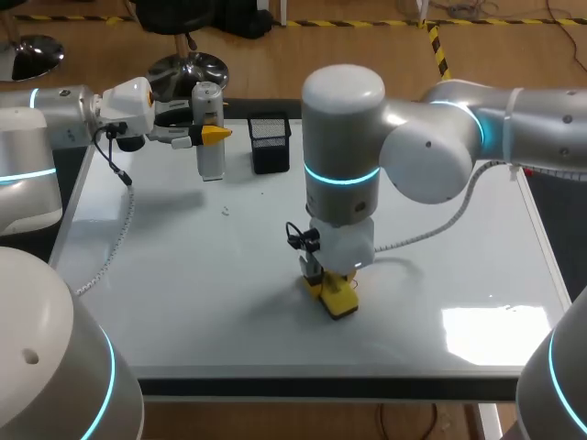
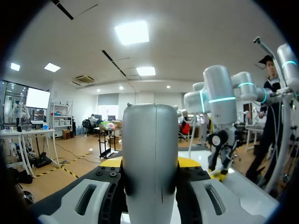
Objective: Pick up the inspection probe, press it on each red-marked spot on the whiteboard one by one, put down the probe, pick up the eraser, and wipe off all the red marks.
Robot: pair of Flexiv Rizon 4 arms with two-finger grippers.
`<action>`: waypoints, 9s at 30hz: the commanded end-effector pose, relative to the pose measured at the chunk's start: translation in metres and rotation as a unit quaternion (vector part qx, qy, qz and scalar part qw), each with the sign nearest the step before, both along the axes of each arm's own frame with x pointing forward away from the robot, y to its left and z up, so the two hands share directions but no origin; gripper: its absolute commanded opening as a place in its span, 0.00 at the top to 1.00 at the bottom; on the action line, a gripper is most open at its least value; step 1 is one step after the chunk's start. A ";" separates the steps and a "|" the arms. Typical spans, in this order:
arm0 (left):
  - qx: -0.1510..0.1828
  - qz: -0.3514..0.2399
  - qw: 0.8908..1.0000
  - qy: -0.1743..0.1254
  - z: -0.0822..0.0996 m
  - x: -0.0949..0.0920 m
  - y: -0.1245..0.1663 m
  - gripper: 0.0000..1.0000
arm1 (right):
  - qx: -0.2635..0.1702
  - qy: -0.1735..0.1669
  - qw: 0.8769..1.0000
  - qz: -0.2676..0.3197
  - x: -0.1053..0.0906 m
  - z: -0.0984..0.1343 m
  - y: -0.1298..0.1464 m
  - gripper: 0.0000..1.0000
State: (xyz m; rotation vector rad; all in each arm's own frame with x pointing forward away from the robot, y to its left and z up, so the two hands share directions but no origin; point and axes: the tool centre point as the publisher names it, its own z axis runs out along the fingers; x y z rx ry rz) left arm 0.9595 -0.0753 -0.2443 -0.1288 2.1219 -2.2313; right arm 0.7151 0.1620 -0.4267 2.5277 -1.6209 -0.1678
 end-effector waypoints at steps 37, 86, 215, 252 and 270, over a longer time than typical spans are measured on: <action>0.000 0.001 1.000 0.000 0.001 0.000 0.000 1.00 | -0.009 0.005 0.999 -0.034 -0.008 -0.010 -0.037 1.00; 0.000 0.001 1.000 0.000 0.001 0.000 0.000 1.00 | -0.034 -0.018 0.997 -0.064 -0.006 0.019 -0.079 1.00; 0.000 0.001 1.000 0.000 0.001 0.000 0.000 1.00 | -0.008 -0.005 0.986 -0.169 0.156 0.063 -0.167 1.00; 0.000 0.001 1.000 0.000 0.001 0.000 0.000 1.00 | -0.005 -0.018 0.975 -0.220 0.159 0.082 -0.218 1.00; 0.001 -0.018 0.999 -0.036 0.027 0.014 -0.002 1.00 | -0.005 -0.018 0.975 -0.220 0.159 0.082 -0.218 1.00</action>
